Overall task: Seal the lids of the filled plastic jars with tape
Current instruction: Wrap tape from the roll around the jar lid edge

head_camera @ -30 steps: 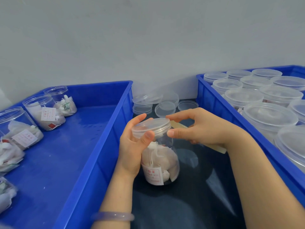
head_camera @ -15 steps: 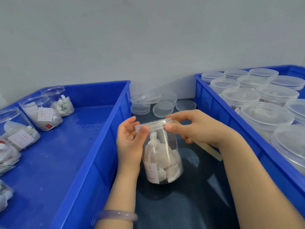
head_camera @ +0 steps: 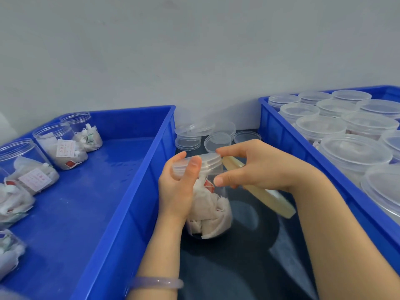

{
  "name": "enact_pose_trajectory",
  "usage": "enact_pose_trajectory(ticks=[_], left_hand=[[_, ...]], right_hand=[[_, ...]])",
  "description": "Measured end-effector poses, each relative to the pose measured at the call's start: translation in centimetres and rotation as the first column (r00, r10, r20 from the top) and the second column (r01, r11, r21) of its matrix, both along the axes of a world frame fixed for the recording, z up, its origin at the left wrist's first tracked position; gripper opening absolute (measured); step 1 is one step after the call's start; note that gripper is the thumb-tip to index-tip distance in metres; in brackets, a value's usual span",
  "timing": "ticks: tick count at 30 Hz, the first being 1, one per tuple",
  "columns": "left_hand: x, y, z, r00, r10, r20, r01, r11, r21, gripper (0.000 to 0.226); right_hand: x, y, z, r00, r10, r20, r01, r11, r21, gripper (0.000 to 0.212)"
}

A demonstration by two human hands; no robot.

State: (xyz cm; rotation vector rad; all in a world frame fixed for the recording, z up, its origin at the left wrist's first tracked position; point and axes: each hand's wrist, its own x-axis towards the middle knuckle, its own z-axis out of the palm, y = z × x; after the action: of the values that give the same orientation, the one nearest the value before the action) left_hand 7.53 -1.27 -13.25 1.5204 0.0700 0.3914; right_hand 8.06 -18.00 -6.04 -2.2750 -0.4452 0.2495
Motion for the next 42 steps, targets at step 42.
enact_pose_trajectory(ticks=[42], left_hand=[[0.5, 1.5, 0.3, 0.990, 0.001, 0.141, -0.016, 0.994, 0.110, 0.066]], right_hand=[[0.5, 0.6, -1.3, 1.000, -0.006, -0.024, 0.010, 0.989, 0.148, 0.032]])
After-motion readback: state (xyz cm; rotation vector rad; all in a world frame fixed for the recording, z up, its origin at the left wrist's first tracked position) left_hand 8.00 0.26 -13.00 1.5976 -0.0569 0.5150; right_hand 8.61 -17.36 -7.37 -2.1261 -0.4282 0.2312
